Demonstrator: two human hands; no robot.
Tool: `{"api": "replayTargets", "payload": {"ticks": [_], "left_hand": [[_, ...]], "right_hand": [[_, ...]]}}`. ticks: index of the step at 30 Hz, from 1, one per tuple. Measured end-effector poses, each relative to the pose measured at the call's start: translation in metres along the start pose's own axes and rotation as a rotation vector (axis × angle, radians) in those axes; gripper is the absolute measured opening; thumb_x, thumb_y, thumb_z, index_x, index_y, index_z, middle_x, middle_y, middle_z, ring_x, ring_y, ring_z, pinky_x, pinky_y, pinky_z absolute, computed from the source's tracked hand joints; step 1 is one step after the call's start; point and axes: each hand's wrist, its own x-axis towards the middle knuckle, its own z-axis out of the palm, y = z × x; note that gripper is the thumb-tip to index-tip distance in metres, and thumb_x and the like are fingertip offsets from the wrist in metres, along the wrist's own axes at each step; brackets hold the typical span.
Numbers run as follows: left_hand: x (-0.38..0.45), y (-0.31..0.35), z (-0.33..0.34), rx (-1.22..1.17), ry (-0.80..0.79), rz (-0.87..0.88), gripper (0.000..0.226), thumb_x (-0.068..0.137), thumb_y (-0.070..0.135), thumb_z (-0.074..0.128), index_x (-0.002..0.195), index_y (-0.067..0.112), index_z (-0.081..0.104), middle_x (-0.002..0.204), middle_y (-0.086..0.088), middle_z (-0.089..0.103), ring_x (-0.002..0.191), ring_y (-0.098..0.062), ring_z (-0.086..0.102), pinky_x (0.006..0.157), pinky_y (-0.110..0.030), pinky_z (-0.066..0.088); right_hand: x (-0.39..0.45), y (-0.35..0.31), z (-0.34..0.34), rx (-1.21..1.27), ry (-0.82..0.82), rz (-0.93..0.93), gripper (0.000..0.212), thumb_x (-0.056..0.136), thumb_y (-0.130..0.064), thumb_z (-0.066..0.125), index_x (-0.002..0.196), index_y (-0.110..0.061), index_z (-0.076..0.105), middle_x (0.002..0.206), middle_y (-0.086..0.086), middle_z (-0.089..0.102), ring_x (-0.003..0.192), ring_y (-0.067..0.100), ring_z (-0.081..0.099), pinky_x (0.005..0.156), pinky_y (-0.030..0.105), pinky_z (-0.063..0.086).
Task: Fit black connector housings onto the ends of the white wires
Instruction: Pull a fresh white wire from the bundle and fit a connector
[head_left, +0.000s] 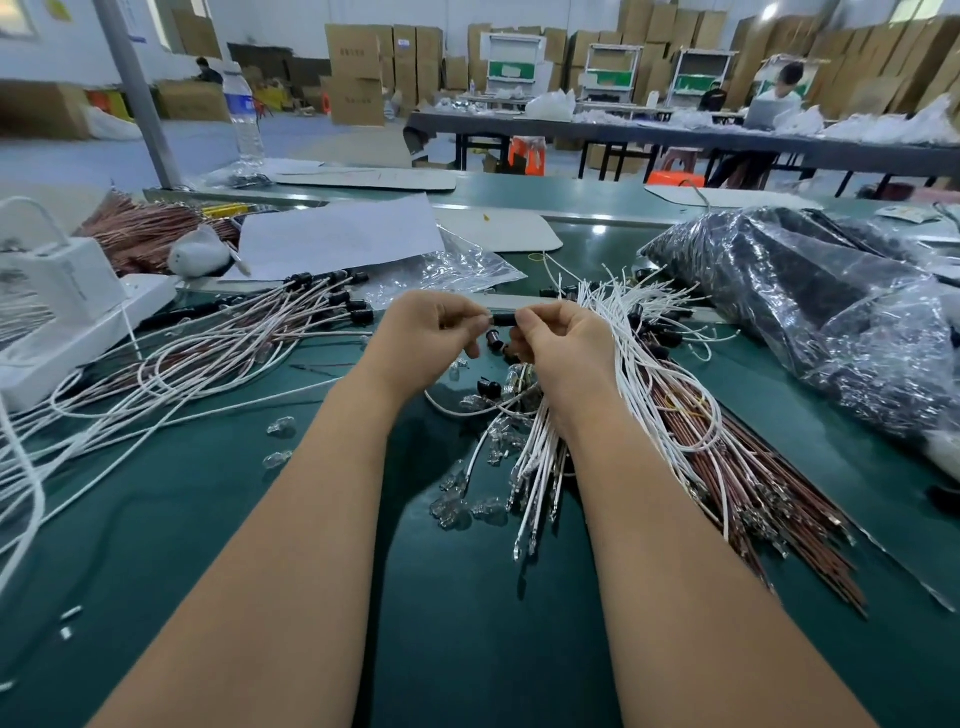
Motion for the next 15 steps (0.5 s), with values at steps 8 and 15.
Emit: {"api": "replayTargets", "payload": {"ticks": [8,15], "left_hand": [[-0.002,-0.007,-0.038,0.441,0.352,0.08,0.02,0.096,0.025,0.059,0.097,0.012,0.073,0.078,-0.003,0.07,0.072,-0.022,0.06,0.065,-0.034,0.049],[-0.007,-0.028,-0.056,0.626,0.737,-0.176,0.019,0.094,0.021,0.06,0.104,0.012,0.074,0.093,-0.014,0.072,0.093,-0.036,0.057,0.074,-0.037,0.037]], "right_hand": [[0.001,-0.01,-0.007,0.151,0.106,-0.04,0.015,0.092,-0.002,0.06,0.088,-0.014,0.067,0.076,-0.002,0.072,0.073,0.009,0.07,0.069,0.017,0.054],[0.004,-0.014,-0.011,0.164,0.188,0.0,0.019,0.094,0.0,0.051,0.092,-0.011,0.067,0.075,0.0,0.07,0.07,0.012,0.066,0.066,0.021,0.056]]}}
